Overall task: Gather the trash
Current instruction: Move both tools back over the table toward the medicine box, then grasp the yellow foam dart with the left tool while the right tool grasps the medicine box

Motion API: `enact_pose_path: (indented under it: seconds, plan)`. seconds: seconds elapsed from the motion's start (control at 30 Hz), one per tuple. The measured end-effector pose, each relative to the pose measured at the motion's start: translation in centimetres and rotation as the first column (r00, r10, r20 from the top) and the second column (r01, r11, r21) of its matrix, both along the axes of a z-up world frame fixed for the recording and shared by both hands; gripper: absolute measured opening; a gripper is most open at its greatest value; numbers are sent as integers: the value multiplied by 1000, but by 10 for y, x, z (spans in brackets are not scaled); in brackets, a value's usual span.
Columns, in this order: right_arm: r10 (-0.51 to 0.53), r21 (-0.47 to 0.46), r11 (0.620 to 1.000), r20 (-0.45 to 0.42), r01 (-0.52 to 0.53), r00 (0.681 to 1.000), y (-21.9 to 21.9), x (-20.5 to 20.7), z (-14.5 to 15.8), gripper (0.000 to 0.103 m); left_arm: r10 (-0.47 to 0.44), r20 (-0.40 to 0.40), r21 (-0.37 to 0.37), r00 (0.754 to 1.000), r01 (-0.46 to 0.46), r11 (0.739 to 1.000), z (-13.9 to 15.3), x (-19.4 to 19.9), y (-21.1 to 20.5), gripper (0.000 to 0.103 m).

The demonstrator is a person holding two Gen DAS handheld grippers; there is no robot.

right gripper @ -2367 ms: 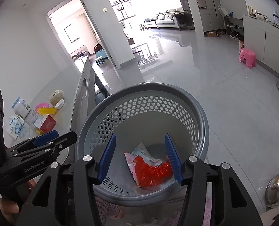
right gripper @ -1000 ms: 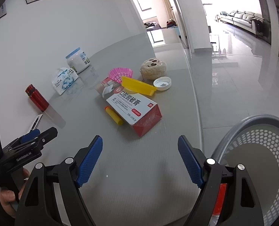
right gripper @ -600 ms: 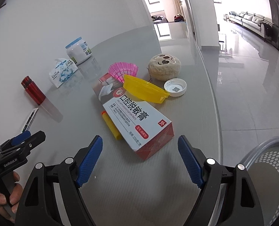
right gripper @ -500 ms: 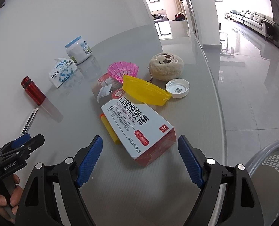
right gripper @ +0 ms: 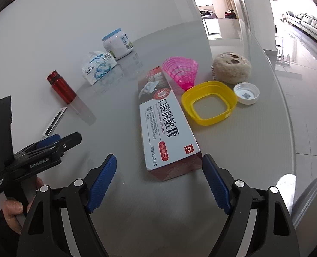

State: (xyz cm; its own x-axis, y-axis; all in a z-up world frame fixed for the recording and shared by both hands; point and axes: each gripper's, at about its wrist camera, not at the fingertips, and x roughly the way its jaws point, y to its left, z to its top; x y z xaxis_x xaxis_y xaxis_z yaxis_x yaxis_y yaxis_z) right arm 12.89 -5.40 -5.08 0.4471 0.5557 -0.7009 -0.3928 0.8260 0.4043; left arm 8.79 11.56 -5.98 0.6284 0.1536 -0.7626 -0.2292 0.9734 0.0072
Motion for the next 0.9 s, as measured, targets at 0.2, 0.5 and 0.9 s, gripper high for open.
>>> enact_pose_path:
  seconds: [0.2, 0.5, 0.9]
  plan:
    - [80, 32, 996, -17, -79, 997, 22, -11, 1, 79, 18, -2, -7, 1000, -18, 1000, -1, -1, 9, 88]
    - [66, 52, 997, -4, -65, 998, 16, -20, 5, 79, 12, -10, -8, 1000, -12, 1000, -3, -1, 6, 89]
    - [-61, 54, 997, 25, 60, 998, -22, -23, 11, 79, -2, -97, -73, 995, -5, 997, -31, -4, -12, 88]
